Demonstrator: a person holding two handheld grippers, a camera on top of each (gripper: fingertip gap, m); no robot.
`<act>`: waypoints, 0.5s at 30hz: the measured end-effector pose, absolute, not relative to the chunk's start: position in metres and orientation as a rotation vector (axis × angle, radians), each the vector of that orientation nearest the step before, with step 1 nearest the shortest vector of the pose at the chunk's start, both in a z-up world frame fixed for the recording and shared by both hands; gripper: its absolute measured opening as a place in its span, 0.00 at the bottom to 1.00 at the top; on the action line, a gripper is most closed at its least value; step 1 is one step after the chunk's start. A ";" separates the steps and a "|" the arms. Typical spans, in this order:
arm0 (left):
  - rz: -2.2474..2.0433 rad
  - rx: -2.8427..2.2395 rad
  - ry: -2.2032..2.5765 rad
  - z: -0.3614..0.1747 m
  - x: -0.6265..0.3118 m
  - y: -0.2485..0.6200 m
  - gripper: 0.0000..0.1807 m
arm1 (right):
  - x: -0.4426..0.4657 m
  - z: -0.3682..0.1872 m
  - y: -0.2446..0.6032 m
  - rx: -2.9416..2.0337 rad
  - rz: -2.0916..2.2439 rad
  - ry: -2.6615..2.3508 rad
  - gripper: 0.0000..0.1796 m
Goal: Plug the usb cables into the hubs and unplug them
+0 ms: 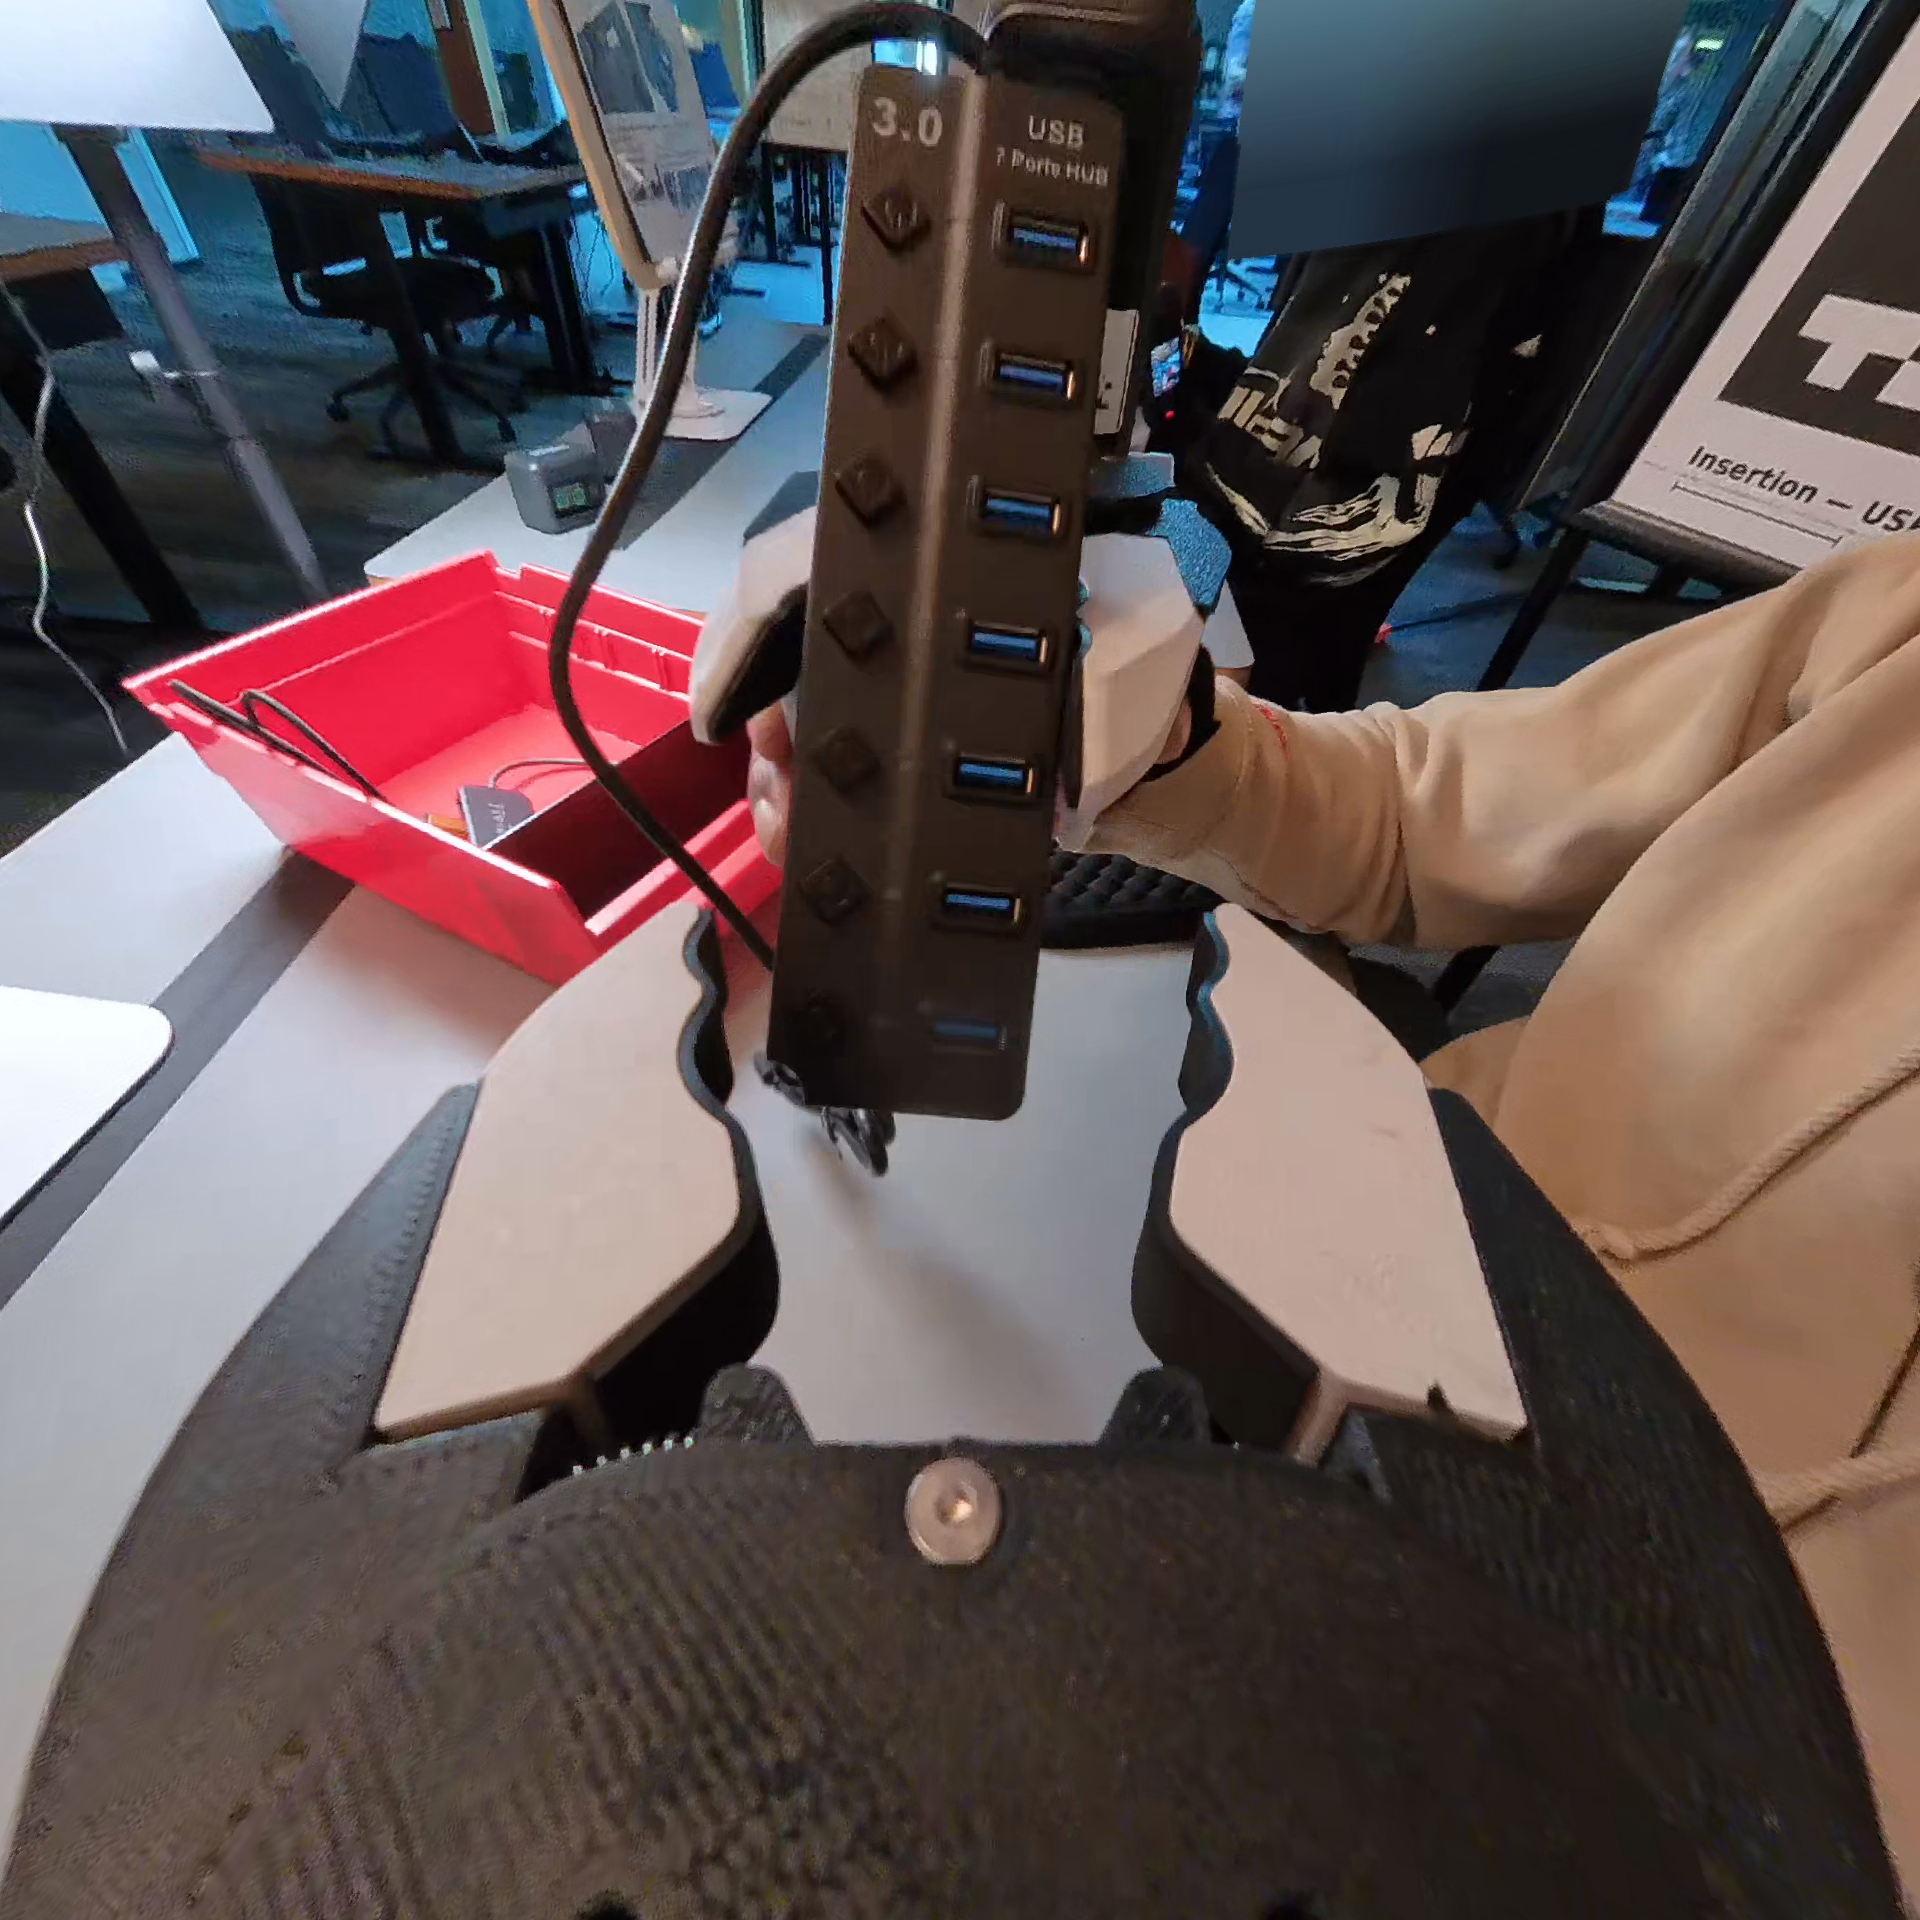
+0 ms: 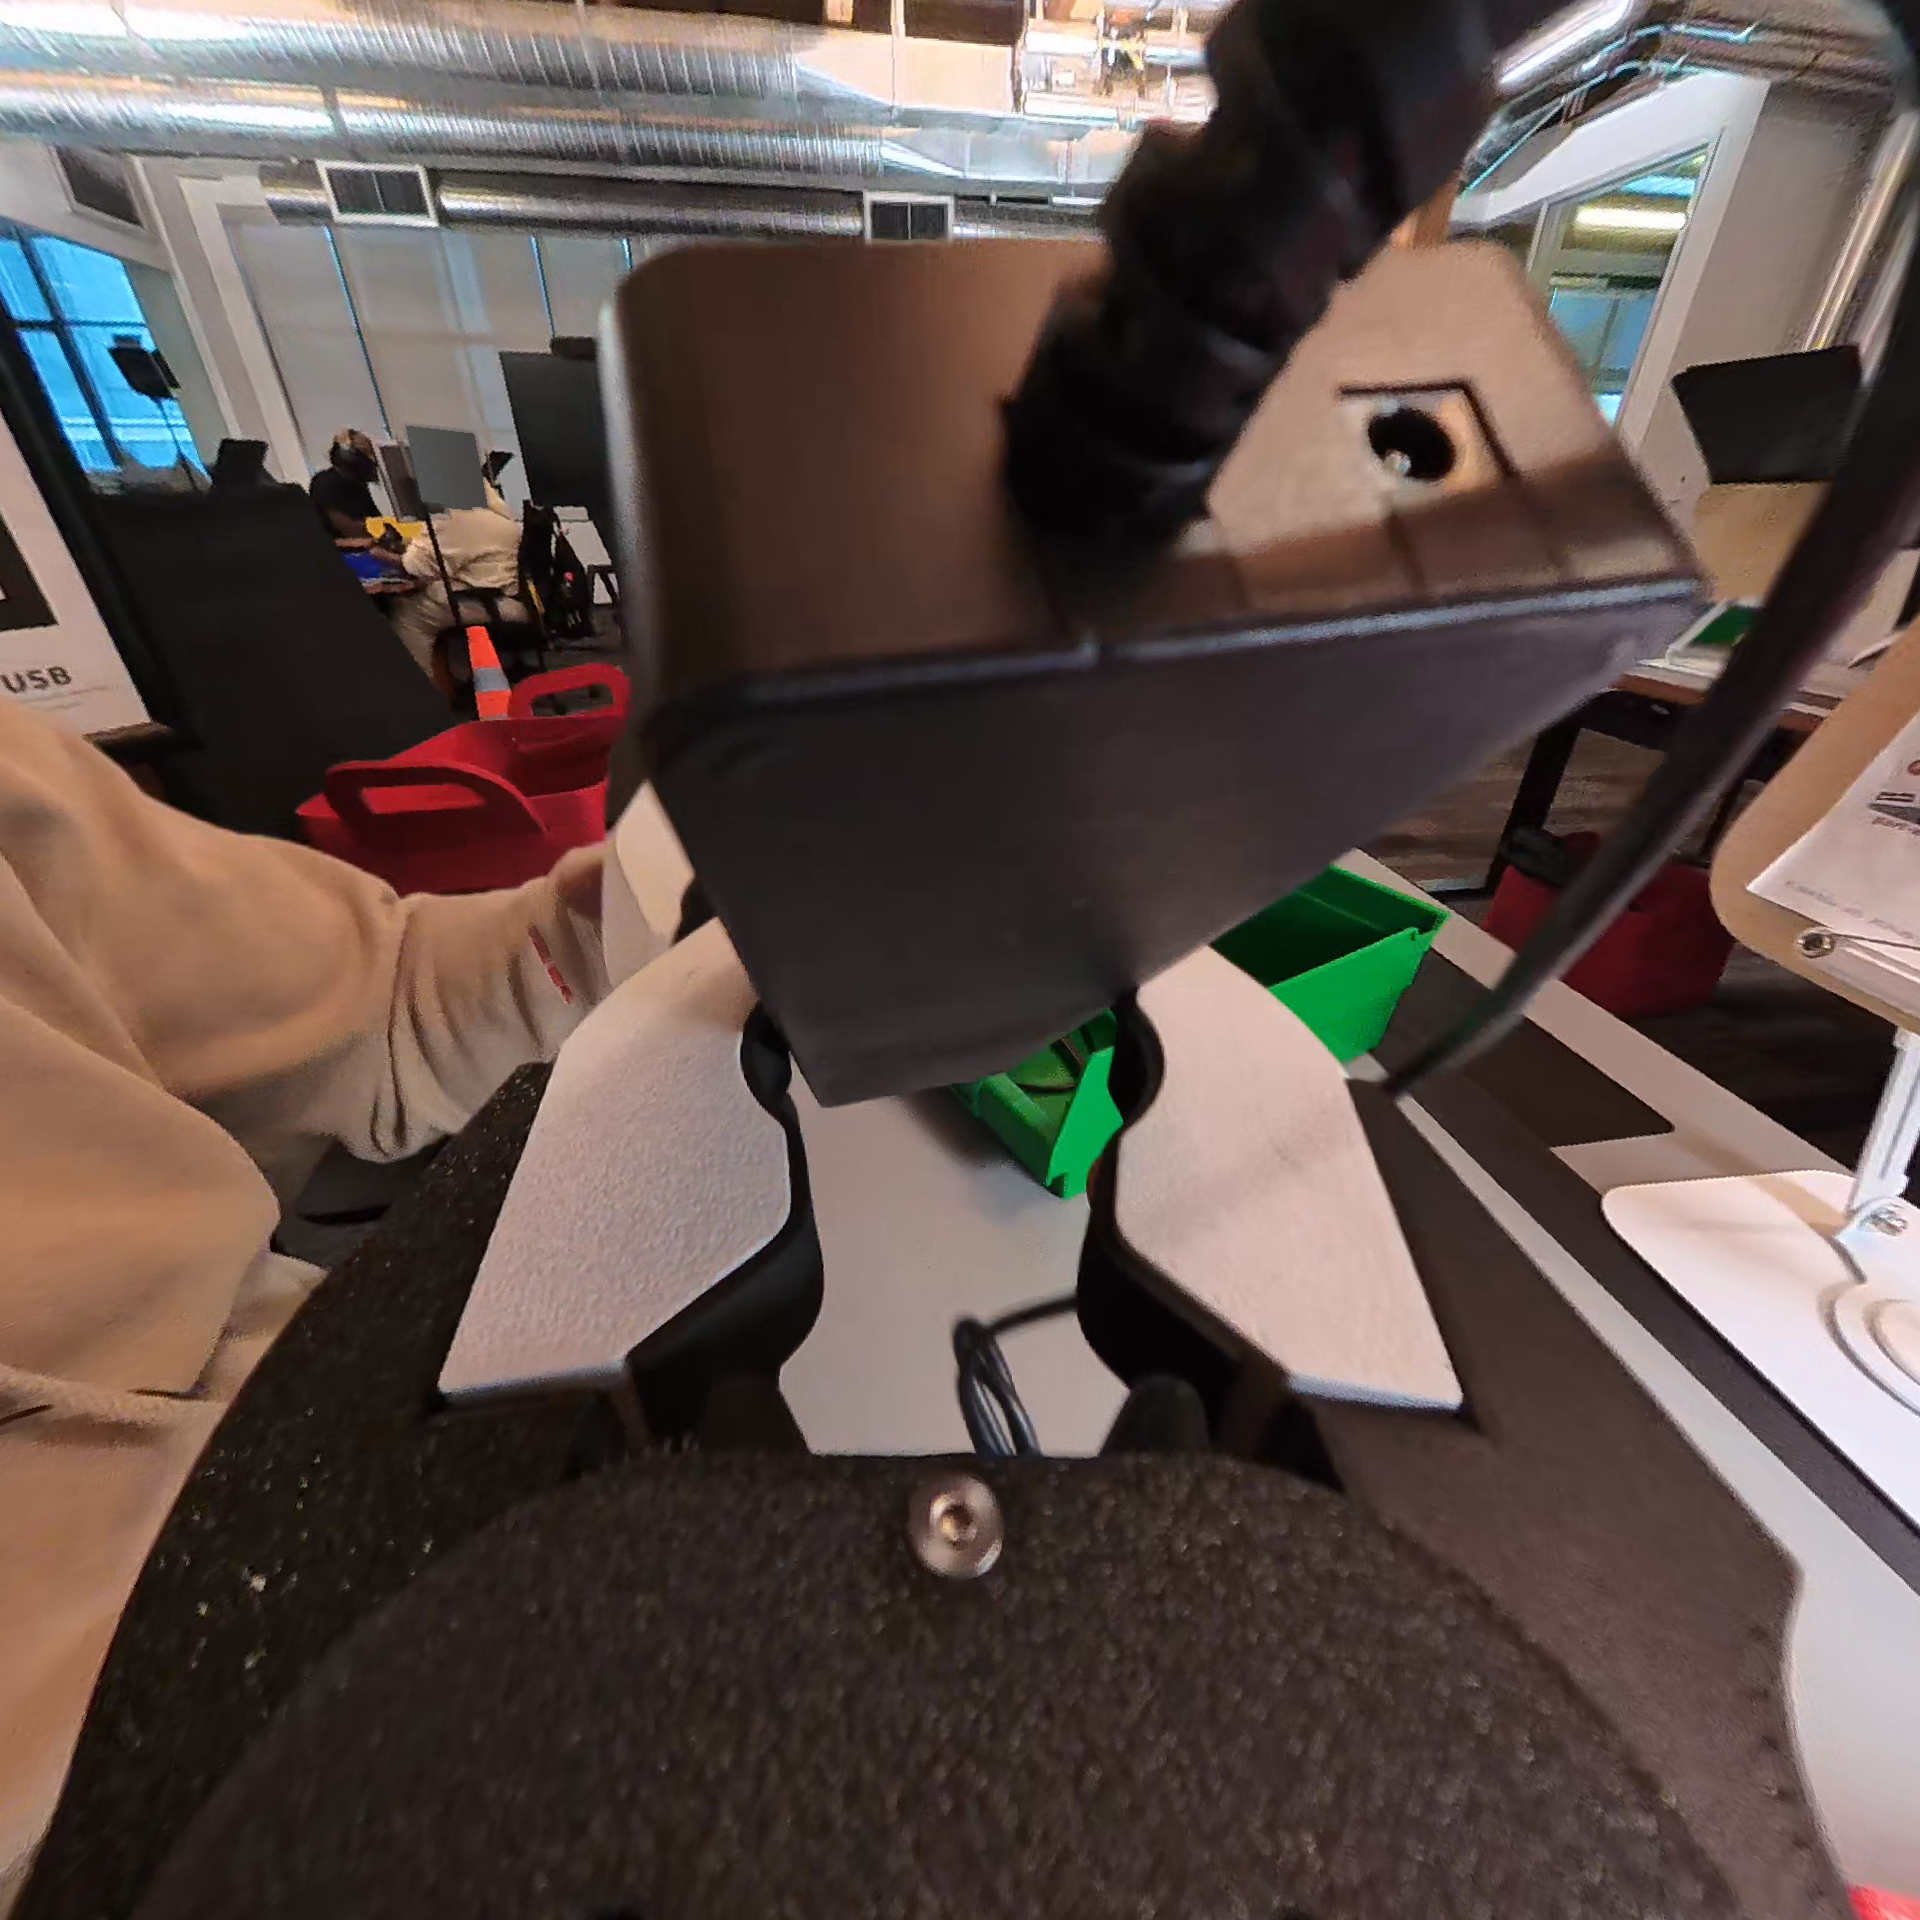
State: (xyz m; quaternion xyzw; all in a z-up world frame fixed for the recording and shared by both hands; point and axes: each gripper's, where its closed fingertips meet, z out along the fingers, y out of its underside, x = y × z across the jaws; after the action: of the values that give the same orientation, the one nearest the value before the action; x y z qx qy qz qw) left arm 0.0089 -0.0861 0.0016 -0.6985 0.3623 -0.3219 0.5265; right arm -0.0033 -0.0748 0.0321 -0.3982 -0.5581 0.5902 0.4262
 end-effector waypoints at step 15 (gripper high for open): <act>-0.714 -1.608 0.975 0.003 0.041 -0.057 0.35 | 0.006 0.049 -0.069 -0.993 1.398 -1.339 0.34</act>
State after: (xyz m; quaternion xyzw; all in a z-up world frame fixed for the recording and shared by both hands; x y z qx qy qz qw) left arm 0.0406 -0.0575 0.0033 -0.6753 0.4092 -0.2997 0.5354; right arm 0.0061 -0.0690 0.0491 -0.4042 -0.5450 0.5690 0.4646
